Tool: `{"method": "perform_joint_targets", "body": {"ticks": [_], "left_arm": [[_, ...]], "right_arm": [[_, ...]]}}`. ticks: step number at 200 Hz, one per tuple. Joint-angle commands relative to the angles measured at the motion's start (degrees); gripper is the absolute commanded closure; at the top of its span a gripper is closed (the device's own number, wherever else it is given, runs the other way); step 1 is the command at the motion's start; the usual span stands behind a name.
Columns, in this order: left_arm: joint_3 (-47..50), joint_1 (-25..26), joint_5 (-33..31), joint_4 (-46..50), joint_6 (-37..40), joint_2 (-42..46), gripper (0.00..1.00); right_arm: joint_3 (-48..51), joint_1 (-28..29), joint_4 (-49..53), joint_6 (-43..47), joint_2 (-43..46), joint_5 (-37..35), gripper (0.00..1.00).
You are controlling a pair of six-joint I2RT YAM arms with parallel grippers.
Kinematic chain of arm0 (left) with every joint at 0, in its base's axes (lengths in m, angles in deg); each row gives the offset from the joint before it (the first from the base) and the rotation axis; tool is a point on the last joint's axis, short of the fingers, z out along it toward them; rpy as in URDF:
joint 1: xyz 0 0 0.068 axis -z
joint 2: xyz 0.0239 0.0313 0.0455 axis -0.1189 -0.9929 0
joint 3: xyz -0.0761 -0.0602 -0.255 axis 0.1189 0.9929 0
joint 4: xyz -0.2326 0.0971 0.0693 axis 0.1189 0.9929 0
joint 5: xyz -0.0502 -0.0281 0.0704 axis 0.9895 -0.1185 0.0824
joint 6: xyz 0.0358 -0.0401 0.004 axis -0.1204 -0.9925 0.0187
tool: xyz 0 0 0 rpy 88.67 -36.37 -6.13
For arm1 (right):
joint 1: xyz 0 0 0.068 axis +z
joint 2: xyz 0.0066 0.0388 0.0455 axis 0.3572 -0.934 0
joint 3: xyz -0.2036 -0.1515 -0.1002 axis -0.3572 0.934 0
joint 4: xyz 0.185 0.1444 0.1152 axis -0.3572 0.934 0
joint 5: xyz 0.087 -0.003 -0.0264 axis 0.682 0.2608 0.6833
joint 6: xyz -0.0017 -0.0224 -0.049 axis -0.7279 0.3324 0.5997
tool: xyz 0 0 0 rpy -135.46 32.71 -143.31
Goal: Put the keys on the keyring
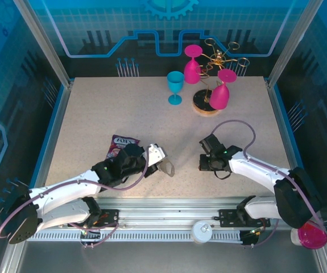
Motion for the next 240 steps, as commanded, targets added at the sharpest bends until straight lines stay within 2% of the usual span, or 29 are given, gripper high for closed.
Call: {"method": "perform_joint_targets", "body": {"ticks": [1, 66, 128, 155, 178, 207, 240], "left_arm": [[1.05, 0.21, 2.69, -1.39, 1.44, 0.62, 1.0], [2.76, 0.21, 4.35, -4.03, 1.37, 3.46, 1.0], [3.28, 0.18, 5.09, -4.91, 1.25, 4.97, 1.0], [3.5, 0.21, 5.25, -5.17, 1.27, 5.32, 1.0], [3.51, 0.22, 5.45, -5.58, 1.28, 5.16, 1.0], [3.67, 0.21, 6.06, -5.87, 1.27, 5.05, 1.0], [3.86, 0.24, 6.88, -5.94, 1.33, 5.37, 1.0]], "right_arm": [[1.94, -1.57, -0.48, 2.48, 2.46, 2.61, 1.0], [3.1, -5.54, 0.56, 6.15, 5.72, 9.72, 1.0], [3.04, -7.85, 3.96, 3.73, 3.45, 7.91, 1.0], [3.31, -7.84, 4.52, 3.78, 5.84, 8.76, 1.0], [4.02, -7.67, -0.01, 4.44, 9.3, 16.88, 1.0], [3.26, -5.51, -7.59, 2.73, 9.21, 29.21, 1.0], [4.63, -2.65, -18.55, -1.42, 9.76, 35.83, 1.0]]}}
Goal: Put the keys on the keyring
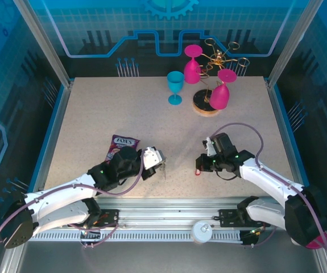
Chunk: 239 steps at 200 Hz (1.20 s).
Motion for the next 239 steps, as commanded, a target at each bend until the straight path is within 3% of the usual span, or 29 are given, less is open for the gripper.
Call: {"method": "perform_joint_targets", "body": {"ticks": [1, 20, 46, 87, 111, 168, 202, 239], "left_arm": [[0.62, 0.22, 2.36, -2.63, 1.24, 1.22, 1.0], [0.93, 0.21, 3.04, -2.9, 1.63, 1.5, 1.0], [0.97, 0.22, 3.82, -2.82, 1.67, 1.85, 1.0], [0.92, 0.2, 3.9, -2.33, 1.9, 2.18, 1.0], [0.94, 0.25, 3.65, -2.32, 2.03, 2.09, 1.0], [0.74, 0.2, 4.03, -1.96, 2.03, 2.19, 1.0], [0.78, 0.21, 4.35, -1.95, 2.03, 2.12, 1.0], [0.66, 0.22, 4.81, -1.46, 2.03, 1.98, 1.0]], "right_arm": [[1.24, 1.5, -10.31, -3.86, 0.74, 9.02, 1.0], [3.11, 0.77, -12.06, -6.11, 0.65, 7.0, 1.0], [4.09, -1.29, -4.86, -6.68, -1.8, -1.83, 1.0], [5.07, -3.11, 1.83, -4.89, -4.26, -9.06, 0.99], [3.91, -3.23, 4.87, -3.49, -3.85, -11.38, 0.83], [2.16, -3.01, 7.84, 0.0, -5.04, -13.32, 0.67], [-2.74, 1.04, 13.38, 4.32, -5.48, -18.79, 0.55], [-8.15, 7.03, 19.33, 7.34, -9.61, -25.31, 0.55]]}}
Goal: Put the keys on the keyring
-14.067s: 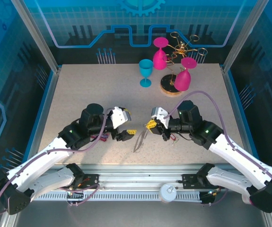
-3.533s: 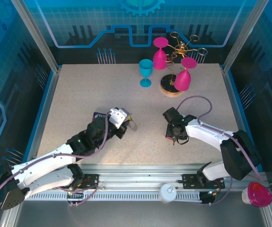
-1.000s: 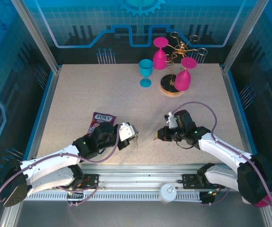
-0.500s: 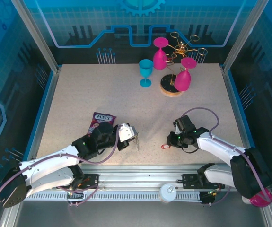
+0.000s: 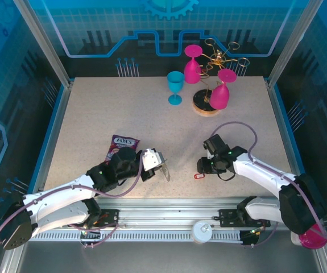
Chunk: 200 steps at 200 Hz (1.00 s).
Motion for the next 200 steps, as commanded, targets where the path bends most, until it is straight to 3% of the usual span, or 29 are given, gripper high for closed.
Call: {"method": "perform_joint_targets", "body": {"ticks": [1, 79, 103, 163, 200], "left_arm": [[0.12, 0.25, 1.84, -1.21, 0.94, 0.84, 1.0], [-0.05, 0.25, 1.75, -0.51, 1.07, 0.89, 1.0], [-0.05, 0.27, 1.77, -0.57, 1.11, 0.83, 1.0], [-0.05, 0.2, 1.65, -0.7, 1.11, 0.85, 1.0], [-0.09, 0.23, 1.5, -0.52, 1.11, 0.9, 1.0]], "right_arm": [[-3.7, 3.62, 6.63, 3.31, -2.93, -5.91, 0.55], [-11.62, 12.84, 13.52, 3.81, -15.68, -17.76, 0.78], [-12.01, 14.19, 14.53, 3.57, -17.49, -20.08, 0.8], [-11.97, 14.97, 13.99, 3.44, -19.2, -19.89, 0.85], [-11.97, 15.08, 13.8, 3.61, -18.57, -19.24, 0.97]]}}
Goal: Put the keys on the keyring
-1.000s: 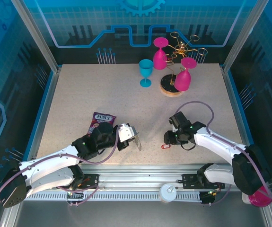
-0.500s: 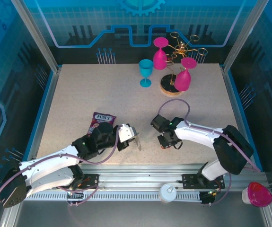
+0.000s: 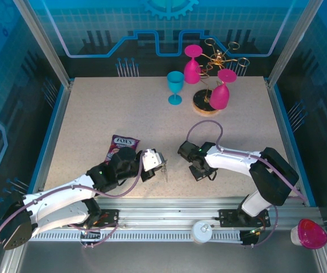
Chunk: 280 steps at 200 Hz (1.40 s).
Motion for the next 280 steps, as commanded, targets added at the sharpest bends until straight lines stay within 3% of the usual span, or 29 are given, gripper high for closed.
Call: {"method": "perform_joint_targets", "body": {"ticks": [1, 38, 99, 135, 176, 280], "left_arm": [[-0.12, 0.22, 1.0, -0.67, 0.92, 0.9, 1.0], [-0.18, 0.25, 0.21, -0.54, 1.01, 1.26, 1.0], [-1.36, 0.21, 0.82, -0.26, 0.24, 0.82, 1.0], [-1.59, 0.2, 1.41, -1.01, -0.4, 1.15, 1.0], [-1.75, 0.26, 3.19, -1.54, -1.08, 1.26, 1.0], [-1.35, 0.21, 5.68, -1.8, -1.77, 2.2, 1.0]], "right_arm": [[-0.86, 0.88, 1.39, -0.32, 0.0, -0.55, 0.97], [-0.92, 0.98, -1.79, 2.71, 9.03, 1.51, 1.0], [10.23, 1.11, -25.54, 18.44, 35.47, 22.68, 1.0], [17.04, 1.02, -37.16, 24.63, 45.52, 33.24, 1.0], [18.8, 0.81, -43.73, 25.7, 45.25, 39.51, 1.0], [18.75, 0.84, -50.74, 21.96, 37.95, 42.56, 1.0]]}}
